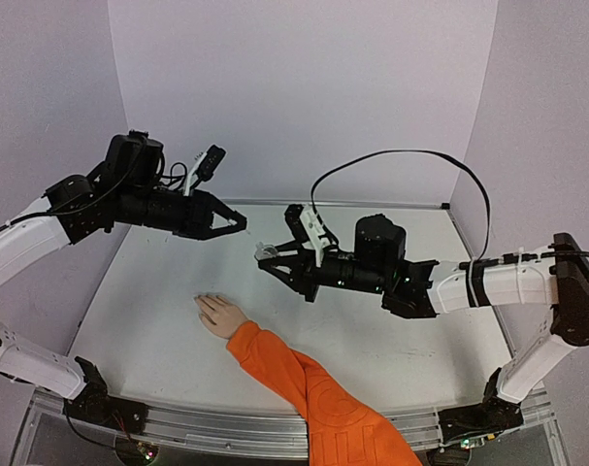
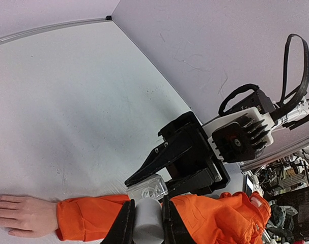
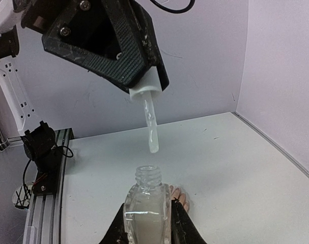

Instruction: Paint the nails

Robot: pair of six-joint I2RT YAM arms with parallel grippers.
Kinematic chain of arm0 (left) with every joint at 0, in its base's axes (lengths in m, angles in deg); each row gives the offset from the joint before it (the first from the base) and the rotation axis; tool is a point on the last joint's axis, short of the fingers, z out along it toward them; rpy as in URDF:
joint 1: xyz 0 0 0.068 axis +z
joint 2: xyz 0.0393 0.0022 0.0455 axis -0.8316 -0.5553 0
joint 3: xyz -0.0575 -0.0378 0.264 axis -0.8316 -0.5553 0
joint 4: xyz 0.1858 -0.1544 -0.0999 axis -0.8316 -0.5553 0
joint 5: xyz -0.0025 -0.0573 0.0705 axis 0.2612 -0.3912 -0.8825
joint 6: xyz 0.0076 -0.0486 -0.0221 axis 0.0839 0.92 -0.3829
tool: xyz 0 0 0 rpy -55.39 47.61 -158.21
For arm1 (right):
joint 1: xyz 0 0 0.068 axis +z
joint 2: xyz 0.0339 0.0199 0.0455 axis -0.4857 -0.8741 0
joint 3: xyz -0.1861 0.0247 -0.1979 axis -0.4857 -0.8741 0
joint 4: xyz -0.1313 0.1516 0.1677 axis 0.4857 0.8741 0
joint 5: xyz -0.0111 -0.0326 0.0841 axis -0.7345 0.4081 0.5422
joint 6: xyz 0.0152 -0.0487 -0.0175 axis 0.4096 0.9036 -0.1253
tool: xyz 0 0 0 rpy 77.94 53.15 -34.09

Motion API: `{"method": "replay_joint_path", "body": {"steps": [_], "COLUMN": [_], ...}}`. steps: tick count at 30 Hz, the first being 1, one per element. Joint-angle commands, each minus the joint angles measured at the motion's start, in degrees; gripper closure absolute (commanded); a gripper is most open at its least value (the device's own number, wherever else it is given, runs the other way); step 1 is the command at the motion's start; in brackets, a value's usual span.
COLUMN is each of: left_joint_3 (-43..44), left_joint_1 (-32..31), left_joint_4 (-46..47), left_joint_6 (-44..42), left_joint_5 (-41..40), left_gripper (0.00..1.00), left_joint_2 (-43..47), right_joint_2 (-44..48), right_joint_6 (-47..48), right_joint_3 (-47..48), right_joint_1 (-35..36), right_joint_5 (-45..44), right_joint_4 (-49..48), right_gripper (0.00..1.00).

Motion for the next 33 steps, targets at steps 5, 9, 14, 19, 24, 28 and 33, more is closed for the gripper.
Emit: {"method": "replay_joint_path", "body": {"steps": [5, 9, 14, 19, 24, 28, 33], "left_joint_3": [1.5, 1.6, 1.5, 1.5, 2.3, 2.9, 3.0], "left_joint_1": [-0.6, -1.0, -1.3, -1.3, -1.3, -1.4, -1.4], "left_joint_4": [0.5, 0.6, 0.6, 0.5, -0.4, -1.8, -3.1], "left_joint_6": [-0.7, -0.7, -0.8, -0.4, 0.2, 0.3, 0.4], "left_joint_5": [1.7, 1.8, 1.8, 2.2, 2.5, 2.4, 2.0], "left_gripper": [1.0, 1.0, 1.0, 1.0, 1.0, 1.0, 1.0], "left_joint_2": [-0.6, -1.4, -2.0, -3.0, -4.4, -5.4, -5.4], "right_joint_2": [0.5, 0.3, 0.4, -0.2, -0.6, -0.9, -0.9], "right_joint_6": [0.0, 0.0, 0.1, 0.1, 0.4, 0.6, 0.2], "right_joint_3": [2.9, 3.0, 3.3, 3.8, 4.5, 4.8, 4.3], "right_joint_1": [0.2, 0.2, 0.2, 0.2, 0.5, 0.6, 0.6], "right_joint_5": [1.1, 1.4, 1.9, 2.8, 2.7, 1.7, -1.1], "right_joint_4": [-5.4, -5.7, -5.9, -6.0, -6.1, -6.8, -8.6], "right_gripper": [1.0, 1.0, 1.0, 1.0, 1.0, 1.0, 1.0]}}
